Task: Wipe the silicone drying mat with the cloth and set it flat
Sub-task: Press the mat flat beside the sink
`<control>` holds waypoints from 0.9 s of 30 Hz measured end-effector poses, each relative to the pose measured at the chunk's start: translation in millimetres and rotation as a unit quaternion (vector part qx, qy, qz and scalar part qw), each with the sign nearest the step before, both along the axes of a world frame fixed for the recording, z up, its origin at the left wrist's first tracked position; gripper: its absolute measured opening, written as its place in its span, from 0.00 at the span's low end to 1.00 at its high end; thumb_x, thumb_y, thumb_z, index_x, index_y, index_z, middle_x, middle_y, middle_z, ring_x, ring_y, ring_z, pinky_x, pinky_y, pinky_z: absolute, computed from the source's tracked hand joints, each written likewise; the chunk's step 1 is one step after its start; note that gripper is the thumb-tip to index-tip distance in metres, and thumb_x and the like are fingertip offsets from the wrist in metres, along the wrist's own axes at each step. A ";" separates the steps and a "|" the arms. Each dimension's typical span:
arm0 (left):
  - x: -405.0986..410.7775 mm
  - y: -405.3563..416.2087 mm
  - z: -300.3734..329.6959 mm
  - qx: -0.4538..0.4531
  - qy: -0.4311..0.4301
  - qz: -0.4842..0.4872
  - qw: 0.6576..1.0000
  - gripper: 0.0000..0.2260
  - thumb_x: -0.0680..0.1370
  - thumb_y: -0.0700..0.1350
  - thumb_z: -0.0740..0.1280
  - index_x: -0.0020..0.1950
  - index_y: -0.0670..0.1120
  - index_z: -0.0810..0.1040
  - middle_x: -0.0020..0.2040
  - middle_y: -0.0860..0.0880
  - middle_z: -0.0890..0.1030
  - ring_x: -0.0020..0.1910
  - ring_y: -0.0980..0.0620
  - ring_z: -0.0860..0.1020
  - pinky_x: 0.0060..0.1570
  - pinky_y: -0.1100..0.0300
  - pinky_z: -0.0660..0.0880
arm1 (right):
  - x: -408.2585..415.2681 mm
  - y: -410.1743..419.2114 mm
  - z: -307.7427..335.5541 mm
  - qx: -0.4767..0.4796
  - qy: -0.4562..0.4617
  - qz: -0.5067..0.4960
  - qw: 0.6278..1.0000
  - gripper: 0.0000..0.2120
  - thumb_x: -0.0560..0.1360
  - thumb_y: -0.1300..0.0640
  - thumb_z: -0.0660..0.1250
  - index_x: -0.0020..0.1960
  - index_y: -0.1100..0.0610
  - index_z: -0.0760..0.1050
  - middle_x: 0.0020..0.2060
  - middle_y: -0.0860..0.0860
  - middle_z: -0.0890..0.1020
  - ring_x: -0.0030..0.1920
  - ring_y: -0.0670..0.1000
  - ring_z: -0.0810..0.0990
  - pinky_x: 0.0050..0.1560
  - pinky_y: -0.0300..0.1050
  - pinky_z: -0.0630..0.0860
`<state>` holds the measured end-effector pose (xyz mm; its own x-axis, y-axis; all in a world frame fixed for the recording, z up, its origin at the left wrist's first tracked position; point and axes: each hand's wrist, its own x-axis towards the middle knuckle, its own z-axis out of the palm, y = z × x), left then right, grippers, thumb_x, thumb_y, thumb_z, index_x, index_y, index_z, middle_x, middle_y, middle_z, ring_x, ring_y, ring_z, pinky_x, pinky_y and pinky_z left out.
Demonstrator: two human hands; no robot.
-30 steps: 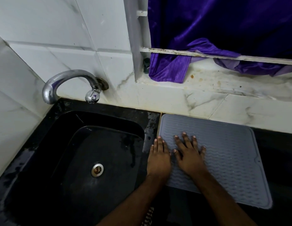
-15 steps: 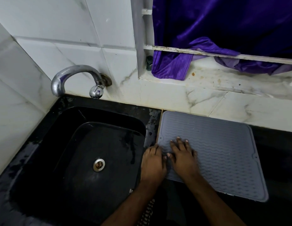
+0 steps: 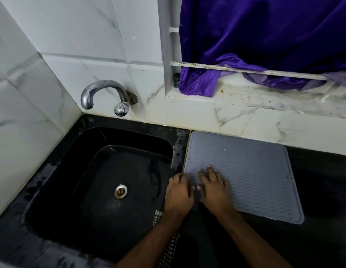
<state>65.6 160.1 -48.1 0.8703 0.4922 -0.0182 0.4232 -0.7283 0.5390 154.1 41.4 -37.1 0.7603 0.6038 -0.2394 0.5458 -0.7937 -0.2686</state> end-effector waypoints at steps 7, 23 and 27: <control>-33.5 -8.5 -6.2 0.042 0.039 -0.030 0.998 0.19 0.77 0.46 0.63 0.67 0.43 0.78 0.68 0.44 0.76 0.64 0.42 0.75 0.66 0.49 0.71 | -47.5 -12.7 -6.5 -0.003 0.003 0.024 1.000 0.24 0.83 0.47 0.55 0.78 0.44 0.57 0.80 0.51 0.51 0.79 0.56 0.50 0.75 0.61 0.50; -47.6 1.7 -18.4 0.123 0.084 -0.115 0.982 0.23 0.75 0.39 0.66 0.71 0.40 0.75 0.71 0.41 0.75 0.67 0.42 0.75 0.61 0.50 0.77 | -49.9 -7.4 -10.5 -0.067 -0.001 0.045 0.997 0.26 0.84 0.52 0.53 0.80 0.43 0.48 0.80 0.51 0.45 0.79 0.61 0.43 0.75 0.66 0.49; -45.6 0.1 -17.8 0.109 0.091 -0.109 0.984 0.23 0.76 0.39 0.64 0.73 0.39 0.73 0.73 0.41 0.73 0.69 0.42 0.73 0.64 0.50 0.74 | -50.4 -10.0 -10.0 -0.056 0.001 0.042 0.998 0.25 0.84 0.50 0.52 0.79 0.43 0.50 0.80 0.50 0.45 0.79 0.60 0.43 0.75 0.66 0.48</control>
<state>20.1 160.2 -65.9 0.9474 0.3043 -0.0992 0.3200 -0.9021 0.2896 103.7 31.3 -47.1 0.7072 0.6354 -0.3102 0.6120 -0.7697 -0.1815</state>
